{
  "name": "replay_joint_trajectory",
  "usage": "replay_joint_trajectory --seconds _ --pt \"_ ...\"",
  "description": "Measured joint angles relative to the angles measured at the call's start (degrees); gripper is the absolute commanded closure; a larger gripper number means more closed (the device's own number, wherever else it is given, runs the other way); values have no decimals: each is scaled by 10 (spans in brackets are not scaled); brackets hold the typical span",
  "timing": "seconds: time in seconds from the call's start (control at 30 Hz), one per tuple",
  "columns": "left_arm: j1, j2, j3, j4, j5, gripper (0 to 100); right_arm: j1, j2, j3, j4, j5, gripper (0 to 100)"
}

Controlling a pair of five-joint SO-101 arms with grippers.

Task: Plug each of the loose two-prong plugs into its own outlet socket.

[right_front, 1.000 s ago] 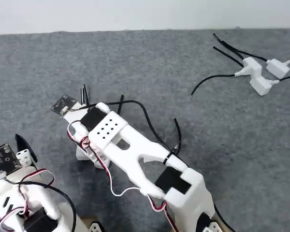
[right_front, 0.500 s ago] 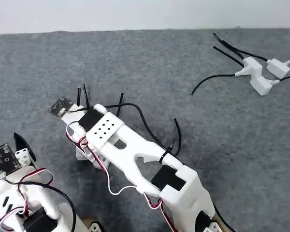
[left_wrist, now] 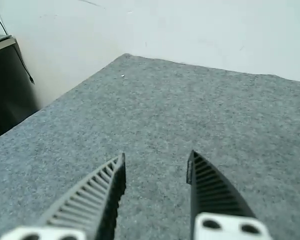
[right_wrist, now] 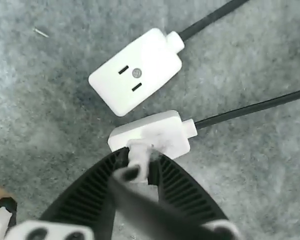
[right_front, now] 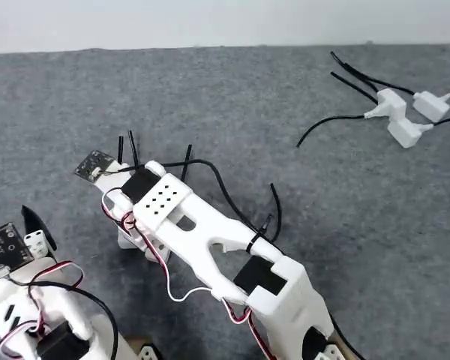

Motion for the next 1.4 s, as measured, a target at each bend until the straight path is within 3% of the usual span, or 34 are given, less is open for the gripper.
replay_joint_trajectory --seconds 1.07,1.4 --pt "0 0 22 -11 0 805 -11 4 -5 -1 14 991" --pt "0 0 22 -11 0 805 24 3 4 -3 41 991"
